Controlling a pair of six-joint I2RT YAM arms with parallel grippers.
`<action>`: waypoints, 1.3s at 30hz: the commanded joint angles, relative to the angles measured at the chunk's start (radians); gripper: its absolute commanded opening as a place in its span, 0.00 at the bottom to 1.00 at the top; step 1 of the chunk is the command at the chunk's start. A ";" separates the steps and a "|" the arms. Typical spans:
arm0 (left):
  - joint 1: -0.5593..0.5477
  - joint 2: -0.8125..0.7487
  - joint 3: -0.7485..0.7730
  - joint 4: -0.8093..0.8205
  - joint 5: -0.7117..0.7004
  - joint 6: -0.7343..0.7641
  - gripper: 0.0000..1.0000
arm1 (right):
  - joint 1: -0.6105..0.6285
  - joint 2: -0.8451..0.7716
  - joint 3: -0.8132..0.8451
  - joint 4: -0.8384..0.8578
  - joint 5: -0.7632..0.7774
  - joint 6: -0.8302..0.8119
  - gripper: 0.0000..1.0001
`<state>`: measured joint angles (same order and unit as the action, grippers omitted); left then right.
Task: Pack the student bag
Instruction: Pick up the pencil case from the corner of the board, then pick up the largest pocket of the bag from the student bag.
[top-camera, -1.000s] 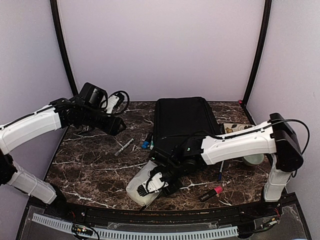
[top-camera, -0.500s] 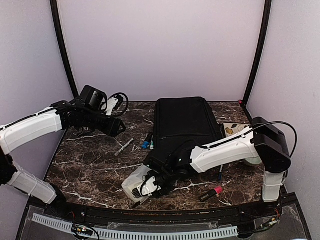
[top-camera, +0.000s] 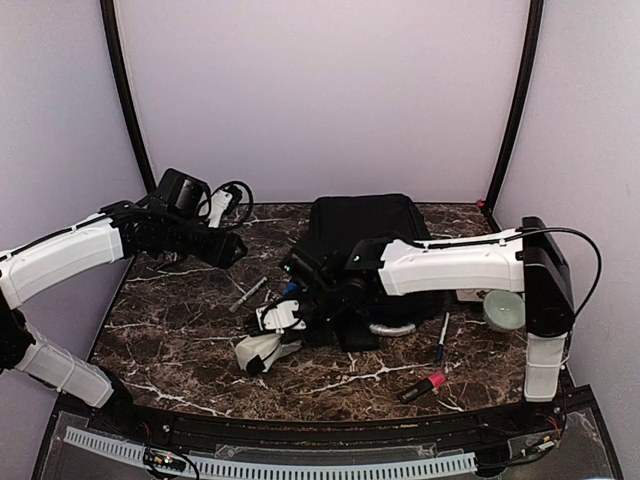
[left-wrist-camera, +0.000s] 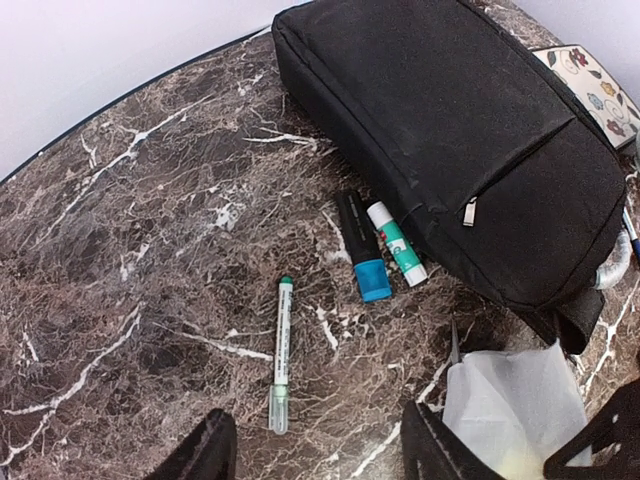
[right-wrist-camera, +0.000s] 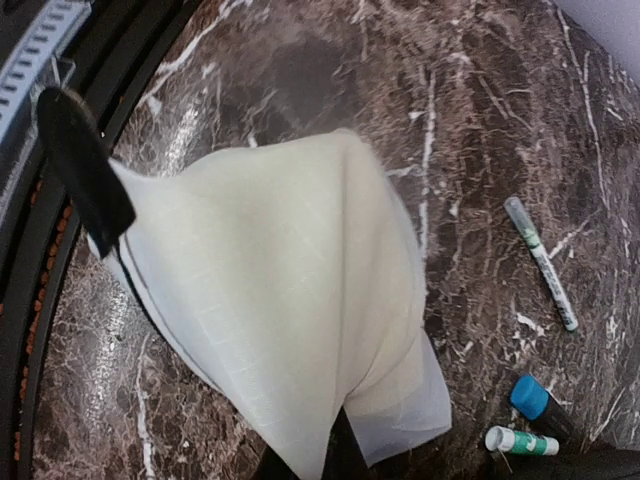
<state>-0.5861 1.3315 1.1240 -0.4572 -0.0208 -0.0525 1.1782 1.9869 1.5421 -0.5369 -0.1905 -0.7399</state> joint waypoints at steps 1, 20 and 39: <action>0.006 -0.026 0.029 0.045 0.030 0.049 0.57 | -0.120 -0.124 0.106 -0.185 -0.221 0.100 0.00; -0.273 0.267 0.147 0.278 0.182 0.249 0.63 | -0.989 -0.544 -0.007 -0.331 -0.617 0.253 0.00; -0.465 0.838 0.666 0.139 0.144 0.413 0.67 | -1.255 -0.629 -0.049 -0.325 -0.604 0.309 0.00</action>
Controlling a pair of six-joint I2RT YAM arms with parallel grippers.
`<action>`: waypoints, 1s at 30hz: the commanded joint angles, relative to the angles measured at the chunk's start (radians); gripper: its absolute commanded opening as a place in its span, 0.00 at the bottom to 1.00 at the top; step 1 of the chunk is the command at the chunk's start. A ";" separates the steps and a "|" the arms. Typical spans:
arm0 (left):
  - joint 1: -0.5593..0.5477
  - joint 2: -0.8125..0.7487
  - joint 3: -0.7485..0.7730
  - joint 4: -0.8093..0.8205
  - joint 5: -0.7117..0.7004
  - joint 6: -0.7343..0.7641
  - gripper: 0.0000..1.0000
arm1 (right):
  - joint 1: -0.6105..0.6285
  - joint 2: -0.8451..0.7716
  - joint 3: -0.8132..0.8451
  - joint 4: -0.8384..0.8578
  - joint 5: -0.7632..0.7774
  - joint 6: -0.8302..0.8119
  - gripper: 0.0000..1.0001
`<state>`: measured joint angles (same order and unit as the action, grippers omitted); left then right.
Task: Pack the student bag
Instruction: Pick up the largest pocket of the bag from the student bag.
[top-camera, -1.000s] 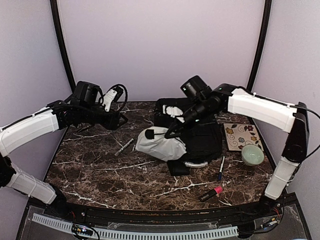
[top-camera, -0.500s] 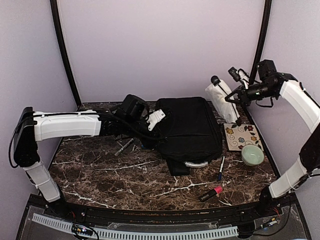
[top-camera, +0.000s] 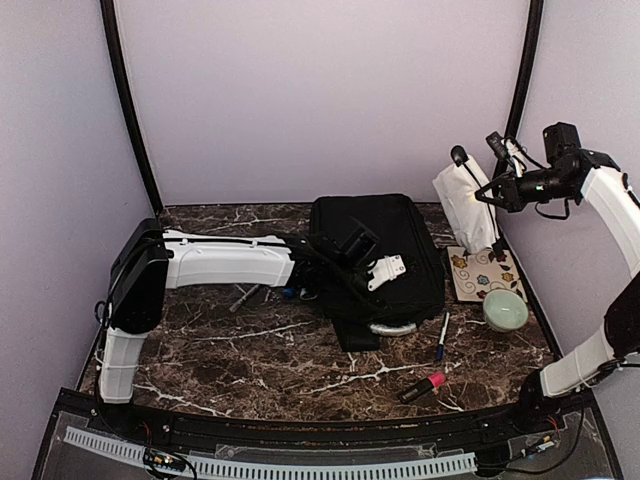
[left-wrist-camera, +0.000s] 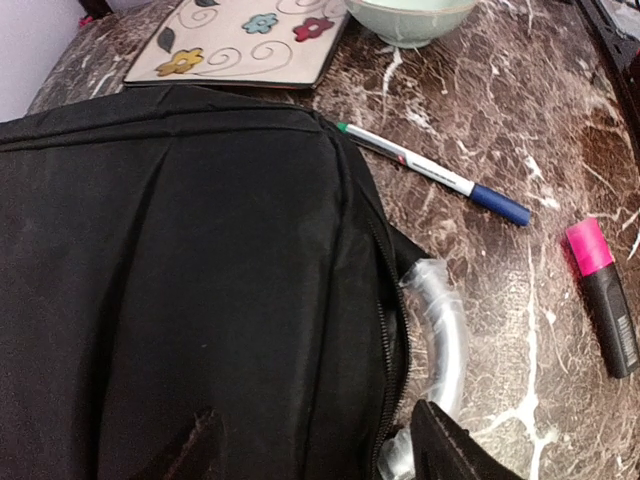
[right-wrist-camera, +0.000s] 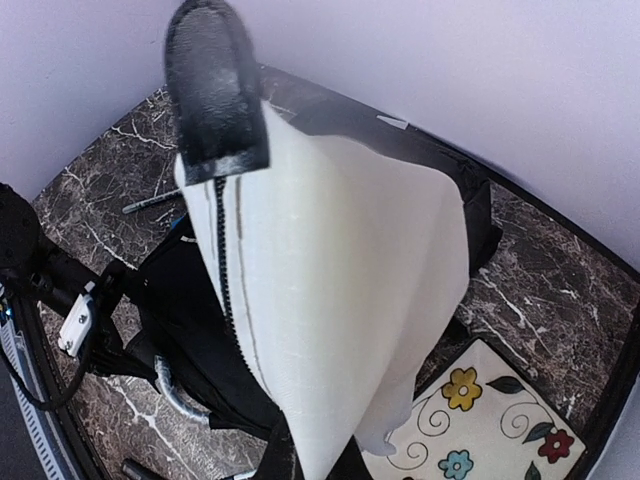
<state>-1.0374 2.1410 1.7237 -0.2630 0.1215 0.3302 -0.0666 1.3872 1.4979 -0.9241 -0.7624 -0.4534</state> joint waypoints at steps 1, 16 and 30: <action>-0.021 0.041 0.078 -0.053 -0.007 0.034 0.67 | -0.009 -0.029 -0.007 0.065 -0.032 0.025 0.00; -0.042 0.204 0.219 -0.020 -0.311 0.070 0.41 | -0.008 -0.065 -0.019 0.071 -0.045 0.035 0.00; -0.001 0.065 0.289 0.047 -0.321 0.013 0.00 | 0.001 -0.173 -0.028 -0.269 -0.231 -0.223 0.00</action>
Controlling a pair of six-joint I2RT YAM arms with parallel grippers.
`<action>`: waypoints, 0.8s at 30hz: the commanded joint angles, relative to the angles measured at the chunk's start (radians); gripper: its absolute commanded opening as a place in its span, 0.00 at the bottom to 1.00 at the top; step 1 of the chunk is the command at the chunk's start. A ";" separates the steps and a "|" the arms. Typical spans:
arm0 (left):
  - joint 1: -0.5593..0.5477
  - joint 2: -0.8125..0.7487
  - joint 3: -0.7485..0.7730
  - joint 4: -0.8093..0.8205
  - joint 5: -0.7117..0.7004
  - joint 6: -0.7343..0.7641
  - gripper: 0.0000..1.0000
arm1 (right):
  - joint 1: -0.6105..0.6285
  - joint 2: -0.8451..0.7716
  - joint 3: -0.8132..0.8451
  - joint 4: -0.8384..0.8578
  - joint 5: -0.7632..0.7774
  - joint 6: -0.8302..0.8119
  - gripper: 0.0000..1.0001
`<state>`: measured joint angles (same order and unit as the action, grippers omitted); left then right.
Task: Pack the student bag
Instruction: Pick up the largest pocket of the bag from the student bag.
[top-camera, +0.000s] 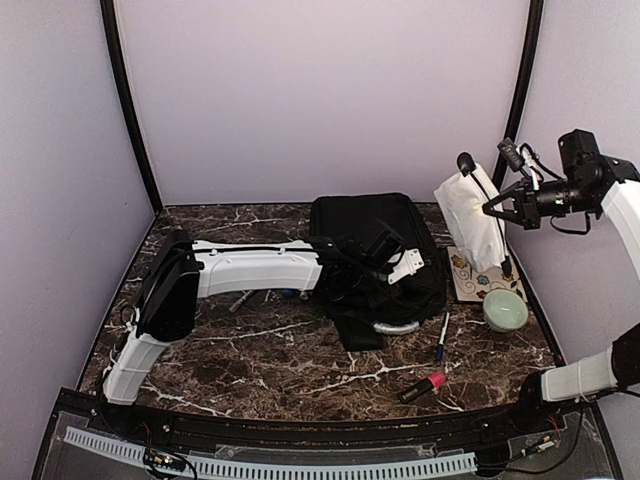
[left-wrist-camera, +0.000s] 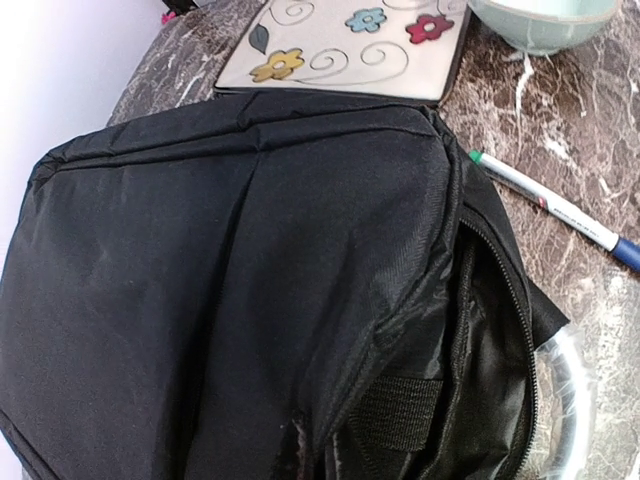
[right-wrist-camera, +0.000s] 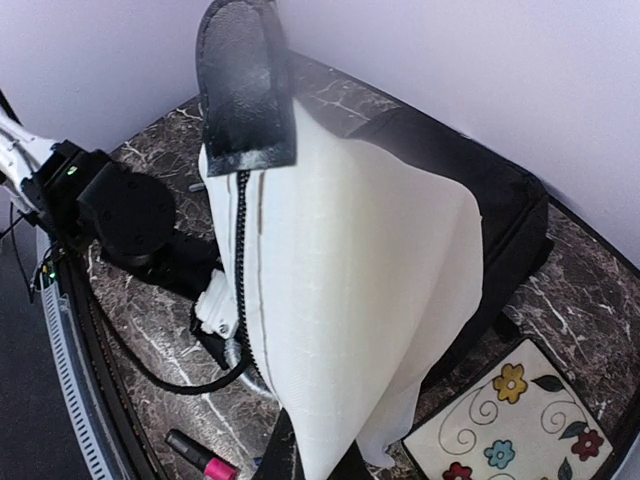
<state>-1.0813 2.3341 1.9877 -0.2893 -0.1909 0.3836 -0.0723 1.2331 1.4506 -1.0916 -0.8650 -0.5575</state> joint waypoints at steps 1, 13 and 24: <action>0.054 -0.134 0.030 0.083 0.008 -0.057 0.00 | 0.016 -0.015 0.023 -0.122 -0.147 -0.134 0.00; 0.145 -0.192 0.082 0.145 0.192 -0.204 0.00 | 0.318 0.015 -0.009 -0.109 -0.027 -0.157 0.00; 0.185 -0.228 0.101 0.174 0.286 -0.282 0.00 | 0.538 0.064 -0.016 -0.037 0.231 -0.131 0.00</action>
<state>-0.9157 2.2230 2.0304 -0.2333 0.0658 0.1455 0.3893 1.2915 1.4322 -1.2190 -0.7361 -0.7025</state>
